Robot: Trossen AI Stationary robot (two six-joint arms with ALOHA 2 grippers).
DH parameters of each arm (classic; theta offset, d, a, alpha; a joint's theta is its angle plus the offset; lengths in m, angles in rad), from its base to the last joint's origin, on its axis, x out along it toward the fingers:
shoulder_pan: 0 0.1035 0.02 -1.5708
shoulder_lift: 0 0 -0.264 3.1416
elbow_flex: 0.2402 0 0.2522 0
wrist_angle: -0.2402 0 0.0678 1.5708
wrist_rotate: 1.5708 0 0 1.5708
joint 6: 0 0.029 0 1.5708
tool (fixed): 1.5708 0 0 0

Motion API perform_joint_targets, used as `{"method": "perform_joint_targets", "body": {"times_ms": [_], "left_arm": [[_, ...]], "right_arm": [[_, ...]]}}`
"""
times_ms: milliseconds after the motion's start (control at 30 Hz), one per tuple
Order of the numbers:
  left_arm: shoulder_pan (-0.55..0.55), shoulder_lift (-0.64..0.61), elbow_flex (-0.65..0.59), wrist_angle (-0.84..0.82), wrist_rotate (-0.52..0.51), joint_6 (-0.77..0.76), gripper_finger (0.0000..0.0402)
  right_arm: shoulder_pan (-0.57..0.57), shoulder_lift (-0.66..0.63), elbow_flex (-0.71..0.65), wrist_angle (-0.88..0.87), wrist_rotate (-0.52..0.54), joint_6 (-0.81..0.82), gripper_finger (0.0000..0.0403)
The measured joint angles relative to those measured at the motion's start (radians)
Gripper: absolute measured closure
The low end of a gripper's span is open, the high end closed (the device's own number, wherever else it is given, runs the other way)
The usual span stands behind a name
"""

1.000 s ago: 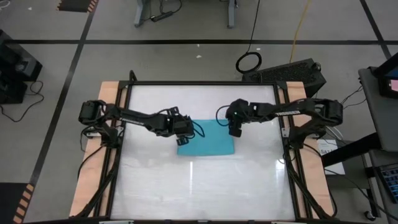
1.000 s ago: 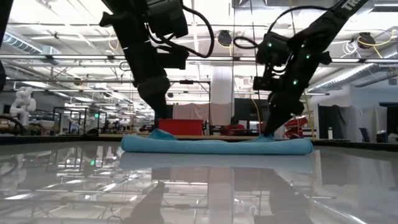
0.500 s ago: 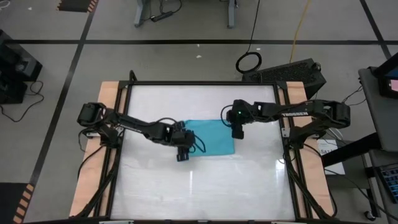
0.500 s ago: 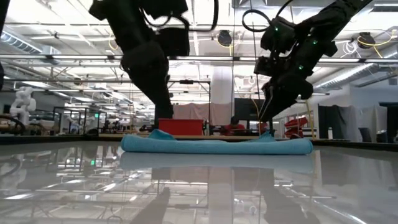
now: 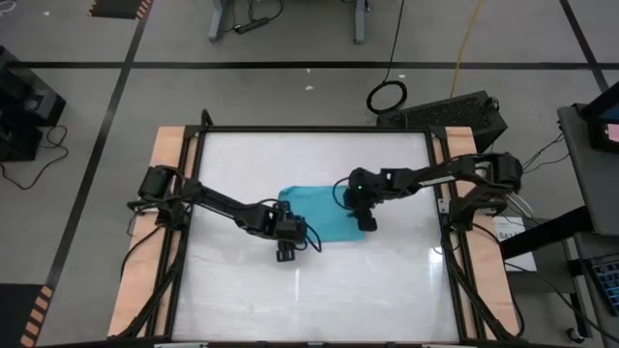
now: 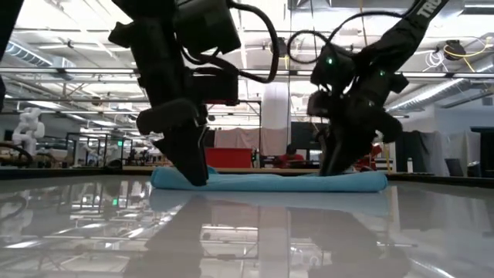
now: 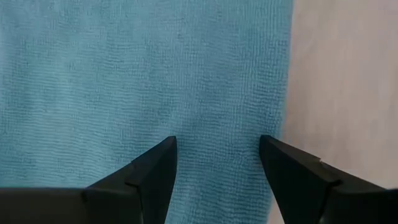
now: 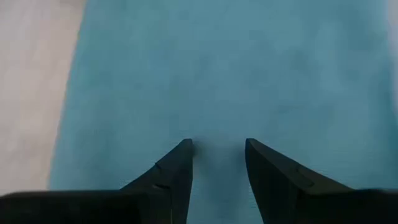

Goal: Roll towel
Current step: Fold the blue microfiber towel

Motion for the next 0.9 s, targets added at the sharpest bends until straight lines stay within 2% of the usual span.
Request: {"method": "perform_joint_targets", "body": {"times_ms": [133,267,400,533,667,767,900], "left_arm": [[0.020,0.001,0.002,-0.027,-0.008,0.074,0.0165],[0.042,0.001,0.003,-0.054,-0.068,0.265,0.0165],[0.092,0.004,0.001,-0.025,-0.180,0.472,0.0165],[0.173,0.005,0.000,0.037,-0.263,0.600,0.0165],[0.242,0.005,0.002,0.070,-0.286,0.636,0.0165],[0.253,-0.009,0.030,0.025,-0.298,0.613,0.0165],[0.219,-0.048,0.051,0.028,-0.277,0.554,0.0165]], "right_arm": [[0.038,0.015,0.002,-0.084,-0.093,0.055,0.0271],[0.130,0.015,0.003,-0.121,-0.138,0.160,0.0275],[0.255,0.019,0.001,-0.035,-0.130,0.293,0.0276],[0.344,0.020,-0.001,0.147,-0.115,0.400,0.0276],[0.382,0.014,0.009,0.216,-0.100,0.416,0.0276],[0.393,-0.021,0.024,0.168,-0.100,0.391,0.0276],[0.424,-0.094,0.024,0.055,-0.062,0.259,0.0276]]}}
